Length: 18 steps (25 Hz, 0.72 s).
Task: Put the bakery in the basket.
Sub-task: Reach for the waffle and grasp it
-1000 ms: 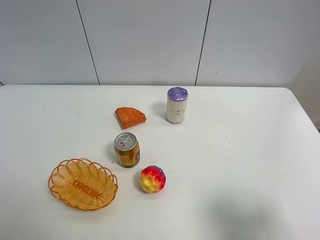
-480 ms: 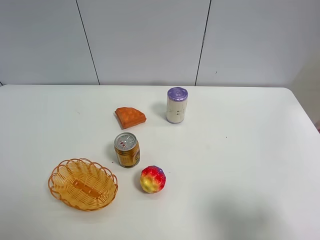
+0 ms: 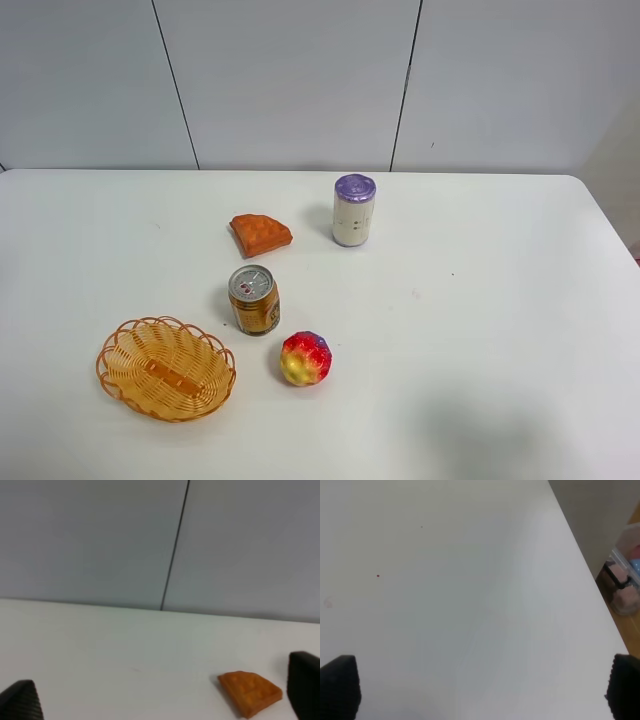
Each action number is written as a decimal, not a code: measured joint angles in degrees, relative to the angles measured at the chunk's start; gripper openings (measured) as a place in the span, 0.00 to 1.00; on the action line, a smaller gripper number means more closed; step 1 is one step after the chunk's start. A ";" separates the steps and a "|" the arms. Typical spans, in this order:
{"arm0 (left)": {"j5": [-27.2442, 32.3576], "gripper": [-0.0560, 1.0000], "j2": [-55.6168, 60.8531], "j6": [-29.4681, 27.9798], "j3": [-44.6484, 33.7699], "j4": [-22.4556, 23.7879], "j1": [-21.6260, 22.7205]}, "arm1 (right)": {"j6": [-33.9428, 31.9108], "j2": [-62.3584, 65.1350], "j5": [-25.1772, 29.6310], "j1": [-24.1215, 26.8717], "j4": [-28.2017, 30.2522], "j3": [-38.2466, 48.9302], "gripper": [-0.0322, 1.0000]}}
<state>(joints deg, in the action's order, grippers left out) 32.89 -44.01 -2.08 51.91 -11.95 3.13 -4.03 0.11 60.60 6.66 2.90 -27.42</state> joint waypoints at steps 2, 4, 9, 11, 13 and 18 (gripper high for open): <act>-1.28 0.99 -7.12 0.00 1.84 -1.55 -0.86 | 0.00 0.00 0.00 0.00 0.00 0.00 0.99; -4.26 0.99 -13.56 0.00 2.66 -2.07 -3.73 | 0.00 0.00 0.00 0.00 0.00 0.00 0.99; -12.24 0.99 -27.00 0.00 3.58 -2.81 -11.47 | 0.00 0.00 0.00 0.00 0.00 0.00 0.99; -13.00 0.99 -32.39 0.00 5.25 -4.22 -13.73 | 0.00 0.00 0.00 0.00 0.00 0.00 0.99; -12.44 0.99 -38.27 0.00 7.67 -6.31 -15.59 | 0.00 0.00 -0.01 0.00 0.00 0.00 0.99; -8.16 0.99 -50.37 0.00 16.30 -11.61 -18.37 | 0.00 0.00 -0.01 0.00 0.00 0.00 0.99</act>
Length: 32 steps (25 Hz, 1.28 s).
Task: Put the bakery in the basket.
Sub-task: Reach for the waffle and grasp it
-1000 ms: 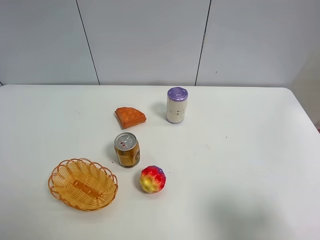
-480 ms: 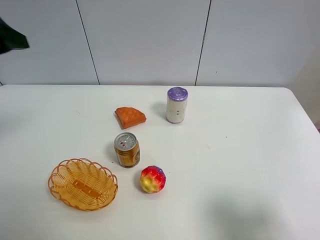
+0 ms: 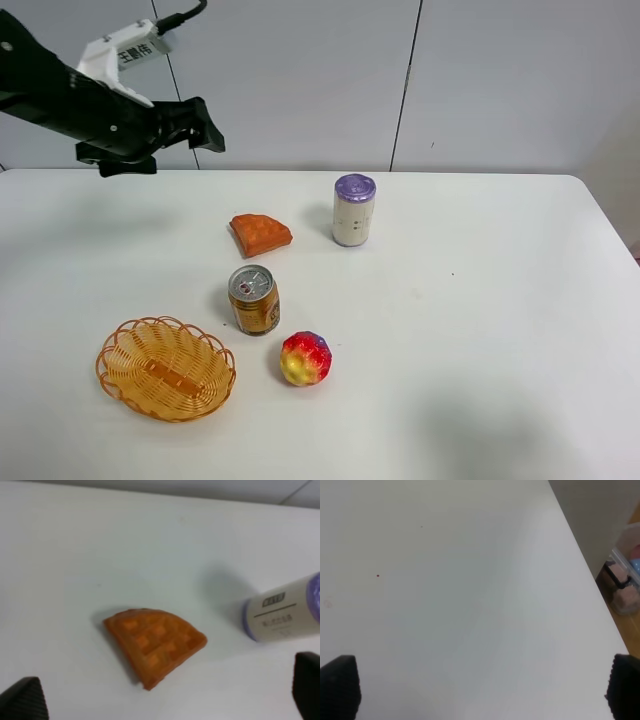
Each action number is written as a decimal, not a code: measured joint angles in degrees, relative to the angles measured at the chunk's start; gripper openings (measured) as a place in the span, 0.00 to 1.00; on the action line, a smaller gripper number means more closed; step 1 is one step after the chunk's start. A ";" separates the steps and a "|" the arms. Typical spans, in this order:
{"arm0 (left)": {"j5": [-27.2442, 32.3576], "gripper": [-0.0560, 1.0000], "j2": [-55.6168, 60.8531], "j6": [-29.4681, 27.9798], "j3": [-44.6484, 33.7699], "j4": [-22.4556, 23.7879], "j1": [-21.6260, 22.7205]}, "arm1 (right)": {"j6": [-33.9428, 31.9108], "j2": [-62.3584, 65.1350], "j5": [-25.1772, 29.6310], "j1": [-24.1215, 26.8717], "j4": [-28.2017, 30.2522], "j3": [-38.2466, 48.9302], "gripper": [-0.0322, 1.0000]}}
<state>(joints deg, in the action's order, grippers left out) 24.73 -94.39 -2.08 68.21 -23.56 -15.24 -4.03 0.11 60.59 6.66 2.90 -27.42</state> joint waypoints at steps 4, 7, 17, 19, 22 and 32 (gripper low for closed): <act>2.72 0.99 -7.45 -0.25 5.94 -1.64 -0.25 | 0.00 0.00 0.00 0.00 0.00 0.00 0.99; 4.51 0.99 -12.06 -1.53 9.18 -2.04 -0.25 | 0.00 0.00 0.00 0.00 0.00 0.00 0.99; 9.95 0.99 -22.91 -3.35 18.33 -1.01 -1.24 | 0.00 0.00 0.00 0.00 0.00 0.00 0.99; 11.03 0.99 -24.82 -4.88 20.90 0.79 -2.17 | 0.00 0.00 0.00 0.00 0.00 0.00 0.99; 13.43 0.99 -27.46 -7.61 25.26 6.34 -3.58 | 0.00 0.00 0.00 0.00 0.00 0.00 0.99; 19.43 0.99 -30.84 -7.61 29.51 23.93 -9.56 | 0.00 0.00 0.00 0.00 0.00 0.00 0.99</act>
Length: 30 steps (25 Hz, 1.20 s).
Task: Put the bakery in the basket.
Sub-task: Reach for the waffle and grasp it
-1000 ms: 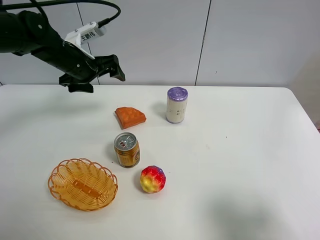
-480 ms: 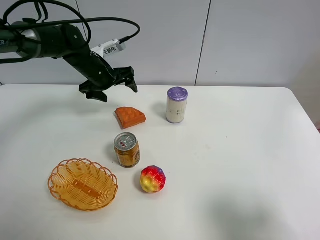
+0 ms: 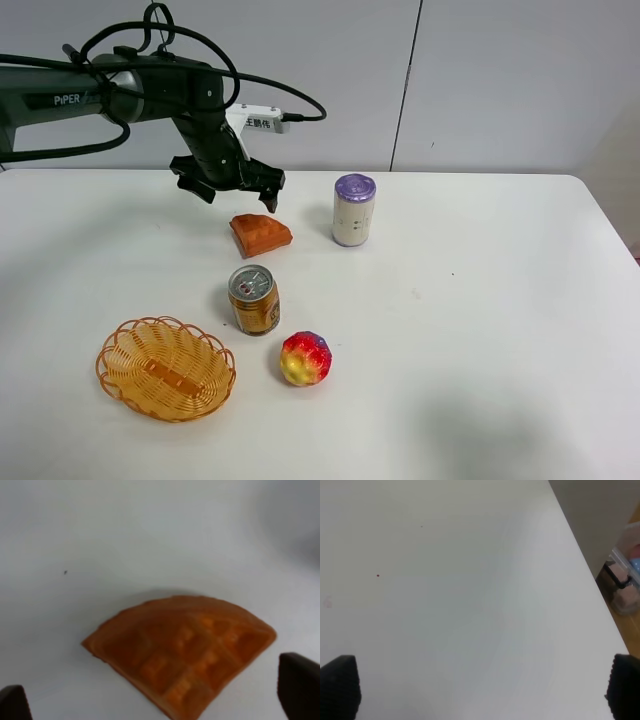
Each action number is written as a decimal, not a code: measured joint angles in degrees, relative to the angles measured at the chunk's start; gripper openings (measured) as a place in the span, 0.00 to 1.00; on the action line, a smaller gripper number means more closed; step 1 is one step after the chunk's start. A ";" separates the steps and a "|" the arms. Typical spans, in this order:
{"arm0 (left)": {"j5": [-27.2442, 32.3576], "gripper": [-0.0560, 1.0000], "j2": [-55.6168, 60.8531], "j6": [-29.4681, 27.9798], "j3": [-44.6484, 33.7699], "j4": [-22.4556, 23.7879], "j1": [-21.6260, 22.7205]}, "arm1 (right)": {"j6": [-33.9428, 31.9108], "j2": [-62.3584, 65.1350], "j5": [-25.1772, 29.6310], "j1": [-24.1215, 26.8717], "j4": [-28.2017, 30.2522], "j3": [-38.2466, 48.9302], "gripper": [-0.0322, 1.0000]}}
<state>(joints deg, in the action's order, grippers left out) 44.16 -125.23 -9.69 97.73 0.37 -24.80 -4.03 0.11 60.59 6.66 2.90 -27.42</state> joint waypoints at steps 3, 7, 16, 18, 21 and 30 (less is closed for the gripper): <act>1.29 0.99 -0.04 2.00 0.06 -0.88 -1.50 | 0.00 0.00 0.00 0.00 0.00 0.00 0.99; 2.09 0.99 -0.11 2.96 0.06 -1.82 -3.11 | 0.00 0.00 0.00 0.00 0.00 0.00 0.99; 1.60 0.99 -3.01 6.54 0.06 -1.44 -4.10 | 0.00 0.00 0.00 0.00 0.00 0.00 0.99; 0.83 0.99 -3.47 8.78 0.06 -1.42 -4.21 | 0.00 0.00 0.00 0.00 0.00 0.00 0.99; -0.30 0.99 -3.66 12.83 0.06 -1.37 -4.52 | 0.00 0.00 0.00 0.00 0.00 0.00 0.99; -3.94 0.99 -2.81 38.32 0.06 -1.43 -4.59 | 0.00 0.00 0.00 0.00 0.00 0.00 0.99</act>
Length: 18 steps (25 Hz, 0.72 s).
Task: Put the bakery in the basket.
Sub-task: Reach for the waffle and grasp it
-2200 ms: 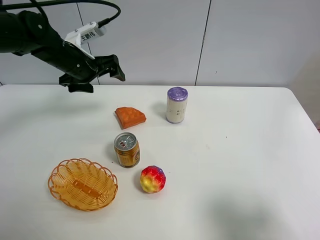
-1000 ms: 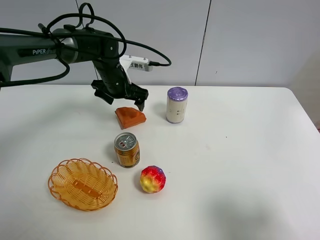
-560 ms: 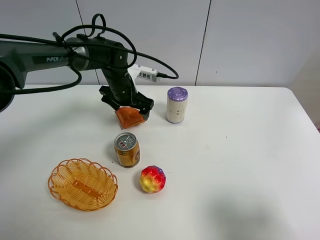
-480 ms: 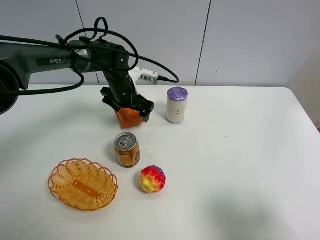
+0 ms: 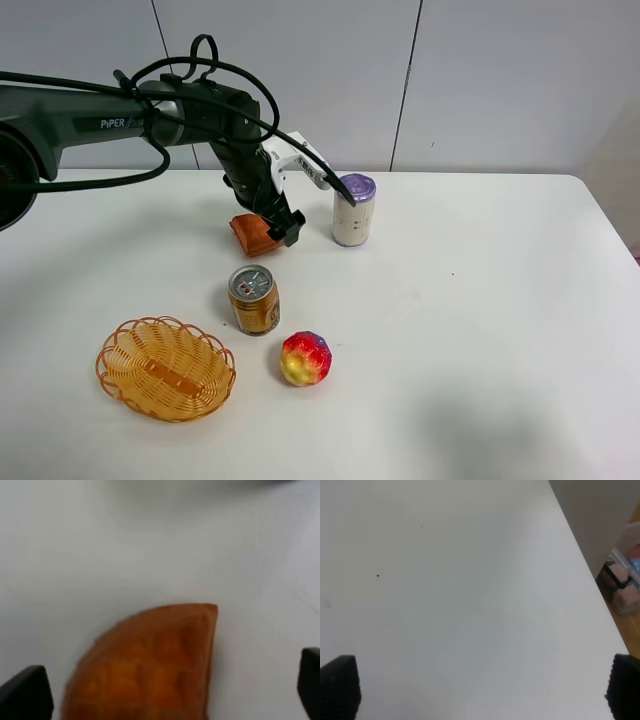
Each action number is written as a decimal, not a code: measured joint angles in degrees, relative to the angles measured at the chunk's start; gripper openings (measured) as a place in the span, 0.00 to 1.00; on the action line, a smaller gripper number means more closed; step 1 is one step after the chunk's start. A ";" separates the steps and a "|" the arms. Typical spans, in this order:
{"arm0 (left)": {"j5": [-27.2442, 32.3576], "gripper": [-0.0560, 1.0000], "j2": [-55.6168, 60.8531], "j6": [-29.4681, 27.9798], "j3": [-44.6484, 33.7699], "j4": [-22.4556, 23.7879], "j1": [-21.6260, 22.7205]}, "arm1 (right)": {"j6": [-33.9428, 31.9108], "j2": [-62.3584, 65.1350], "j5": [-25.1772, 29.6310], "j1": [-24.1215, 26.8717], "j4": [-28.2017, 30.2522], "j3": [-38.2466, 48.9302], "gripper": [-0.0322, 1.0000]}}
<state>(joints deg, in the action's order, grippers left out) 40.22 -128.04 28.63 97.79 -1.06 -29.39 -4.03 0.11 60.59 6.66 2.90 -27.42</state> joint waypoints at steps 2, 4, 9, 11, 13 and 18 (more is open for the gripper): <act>-0.35 0.99 0.87 5.35 0.00 -0.04 0.00 | 0.00 0.00 0.00 0.00 0.00 0.00 0.99; -0.73 0.99 1.47 7.48 0.00 -0.52 0.38 | 0.00 0.00 0.00 0.00 0.00 0.00 0.99; -1.22 0.99 1.47 8.59 0.00 -5.13 1.71 | 0.00 0.00 0.00 0.00 0.00 0.00 0.99; -1.22 0.99 1.36 8.58 0.00 -5.73 1.86 | 0.00 0.00 0.00 0.00 0.00 0.00 0.99; -1.22 0.99 0.75 8.98 0.00 -6.11 1.86 | 0.00 0.00 0.00 0.00 0.00 0.00 0.99; -1.35 0.99 -2.26 10.75 0.00 -6.22 2.17 | 0.00 0.00 0.00 0.00 0.00 0.00 0.99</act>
<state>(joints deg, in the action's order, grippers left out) 38.87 -130.30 39.38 97.79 -7.28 -27.21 -4.03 0.11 60.59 6.66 2.90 -27.42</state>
